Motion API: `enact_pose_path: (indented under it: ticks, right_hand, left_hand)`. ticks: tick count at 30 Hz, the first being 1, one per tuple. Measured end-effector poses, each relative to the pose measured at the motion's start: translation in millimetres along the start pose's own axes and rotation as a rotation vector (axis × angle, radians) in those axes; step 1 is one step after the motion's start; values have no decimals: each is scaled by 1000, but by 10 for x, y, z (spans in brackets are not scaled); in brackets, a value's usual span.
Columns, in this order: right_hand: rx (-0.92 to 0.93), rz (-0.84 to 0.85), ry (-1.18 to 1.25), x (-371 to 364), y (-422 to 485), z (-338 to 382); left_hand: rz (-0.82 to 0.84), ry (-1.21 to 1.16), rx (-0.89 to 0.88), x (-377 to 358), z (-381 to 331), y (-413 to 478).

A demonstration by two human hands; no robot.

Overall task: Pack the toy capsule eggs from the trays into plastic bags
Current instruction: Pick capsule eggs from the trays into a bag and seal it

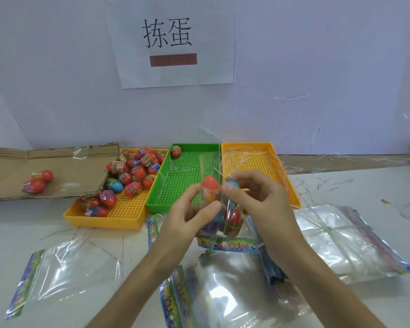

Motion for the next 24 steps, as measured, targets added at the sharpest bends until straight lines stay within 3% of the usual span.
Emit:
enact_pose_path:
  ticks: [3,7,17,19,24]
  right_hand:
    - [-23,52,0,-64,-18,-30]
    - [-4,-15,-6,-19,-20,-25]
    - [-12,-44,73,-11,-35,-39]
    - [-11,-58,85,8,-35,-41]
    - [-38,-141,217,169,7,-56]
  left_hand:
    - [-164,91,-89,138,-90,1]
    - [-346,52,-134,309,-98,-28]
    - [-465,-144,-62,419,-26,-52]
    - [-439,-191,-20,404,6,-41]
    - [-155,-278,142,189,100,46]
Point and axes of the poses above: each hand's wrist, its own y-axis towards the middle knuckle, its own x-axis out of the back of the hand, z = x × y, the point moved 9 cm from there along y, towards the middle knuckle, and after that the axes turned 2 degrees about x, right-handed, at the moved point
